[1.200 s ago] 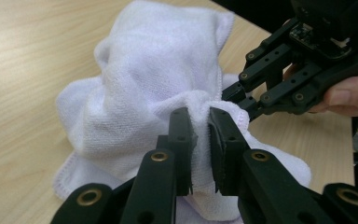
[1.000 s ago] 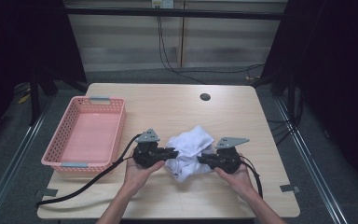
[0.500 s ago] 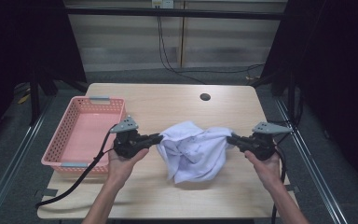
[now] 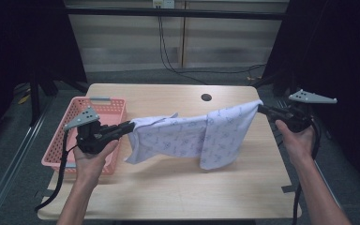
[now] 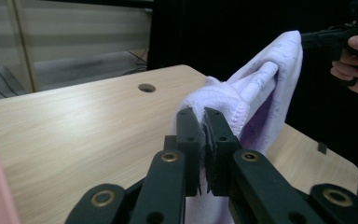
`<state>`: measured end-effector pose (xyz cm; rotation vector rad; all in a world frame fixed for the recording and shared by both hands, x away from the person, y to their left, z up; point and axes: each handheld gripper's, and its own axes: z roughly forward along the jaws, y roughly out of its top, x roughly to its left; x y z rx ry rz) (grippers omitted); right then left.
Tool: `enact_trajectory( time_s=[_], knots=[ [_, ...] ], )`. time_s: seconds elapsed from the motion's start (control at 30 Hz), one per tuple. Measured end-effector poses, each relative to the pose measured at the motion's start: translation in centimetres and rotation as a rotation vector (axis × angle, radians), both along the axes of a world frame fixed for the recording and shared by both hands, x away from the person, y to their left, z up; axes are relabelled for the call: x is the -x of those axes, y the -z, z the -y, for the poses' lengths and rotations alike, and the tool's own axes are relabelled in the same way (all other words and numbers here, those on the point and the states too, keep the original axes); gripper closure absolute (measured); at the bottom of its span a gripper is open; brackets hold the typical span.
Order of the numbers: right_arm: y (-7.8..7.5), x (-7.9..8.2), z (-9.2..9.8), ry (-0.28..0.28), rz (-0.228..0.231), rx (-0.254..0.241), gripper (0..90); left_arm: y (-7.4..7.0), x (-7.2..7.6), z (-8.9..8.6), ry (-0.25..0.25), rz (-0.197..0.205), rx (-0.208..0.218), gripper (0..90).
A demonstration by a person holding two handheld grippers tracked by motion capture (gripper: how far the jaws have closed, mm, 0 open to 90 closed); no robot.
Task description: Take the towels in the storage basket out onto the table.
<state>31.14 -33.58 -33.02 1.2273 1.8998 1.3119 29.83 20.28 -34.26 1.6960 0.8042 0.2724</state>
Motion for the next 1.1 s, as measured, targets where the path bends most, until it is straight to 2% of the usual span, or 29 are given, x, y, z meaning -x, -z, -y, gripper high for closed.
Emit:
enact_trajectory(
  time_s=[0.03, 0.1, 0.13, 0.17, 0.2, 0.23, 0.27, 0.3, 0.33, 0.37, 0.4, 0.47, 0.53, 0.6, 0.7, 0.77, 0.87, 0.93, 1.03, 1.1],
  knots=[
    [-0.9, -0.6, 0.3, 0.048, 0.015, 0.009, 85.8, 0.0, 0.0, -0.4, -0.012, -0.005, 0.012, 86.4],
    [-1.3, -1.1, 0.6, 0.05, 0.014, 0.003, 85.8, 0.1, 0.0, -0.6, -0.005, -0.009, 0.016, 86.3],
    [-1.6, -1.5, 0.7, 0.077, 0.025, 0.027, 86.0, 0.4, 0.0, -0.5, -0.009, -0.014, 0.005, 86.4],
    [-1.8, -2.4, 0.9, 0.104, 0.013, 0.028, 86.1, 1.1, 0.0, -0.4, -0.008, -0.038, -0.008, 86.3],
    [-1.8, -2.4, 0.9, 0.104, 0.013, 0.028, 86.1, 1.1, 0.0, -0.4, -0.008, -0.038, -0.008, 86.1],
    [-1.6, -2.8, 1.0, 0.107, 0.014, 0.034, 86.1, 1.8, -0.1, -0.2, 0.004, -0.056, -0.007, 86.1],
    [-1.1, -3.8, 1.1, 0.132, -0.006, 0.053, 85.1, 2.2, -0.1, 0.0, 0.013, -0.063, -0.023, 85.5],
    [-0.6, -4.4, 1.0, 0.118, -0.028, 0.056, 81.0, 3.4, -0.2, 0.7, 0.035, -0.085, -0.032, 84.6],
    [-0.6, -4.4, 1.0, 0.118, -0.028, 0.056, 81.0, 3.4, -0.2, 0.7, 0.035, -0.085, -0.032, 81.5],
    [0.0, -4.8, 0.7, 0.103, -0.051, 0.061, 71.9, 4.2, -0.2, 1.3, 0.052, -0.1, -0.029, 81.5],
    [1.1, -5.1, 0.2, 0.105, -0.076, 0.083, 62.5, 4.5, -0.1, 1.6, 0.05, -0.108, -0.048, 70.4],
    [2.2, -5.1, -0.3, 0.093, -0.094, 0.072, 55.0, 5.1, -0.1, 2.0, 0.061, -0.129, -0.066, 63.6],
    [3.3, -4.8, -0.6, 0.096, -0.102, 0.072, 50.8, 5.6, 0.2, 2.2, 0.072, -0.14, -0.088, 56.9],
    [4.4, -4.2, -0.5, 0.089, -0.116, 0.043, 43.3, 5.9, 0.7, 2.2, 0.078, -0.143, -0.098, 52.5],
    [5.3, -3.6, -0.1, 0.094, -0.133, 0.051, 37.6, 6.6, 1.8, 2.0, 0.084, -0.151, -0.118, 47.5],
    [5.7, -3.0, 0.5, 0.1, -0.136, 0.052, 35.4, 7.2, 2.4, 1.7, 0.092, -0.168, -0.127, 45.8],
    [6.3, -1.9, 1.0, 0.086, -0.139, 0.026, 34.2, 8.5, 3.1, 1.4, 0.09, -0.193, -0.152, 44.1],
    [7.0, -0.9, 0.5, 0.05, -0.137, 0.027, 34.2, 9.7, 3.1, 1.5, 0.076, -0.212, -0.184, 44.0],
    [8.4, 0.8, -0.8, -0.008, -0.153, 0.018, 34.3, 11.6, 2.6, 2.2, 0.087, -0.252, -0.223, 45.2],
    [9.4, 1.9, -1.9, -0.039, -0.167, 0.012, 34.5, 12.3, 2.2, 2.9, 0.098, -0.256, -0.283, 47.4]
  ],
)
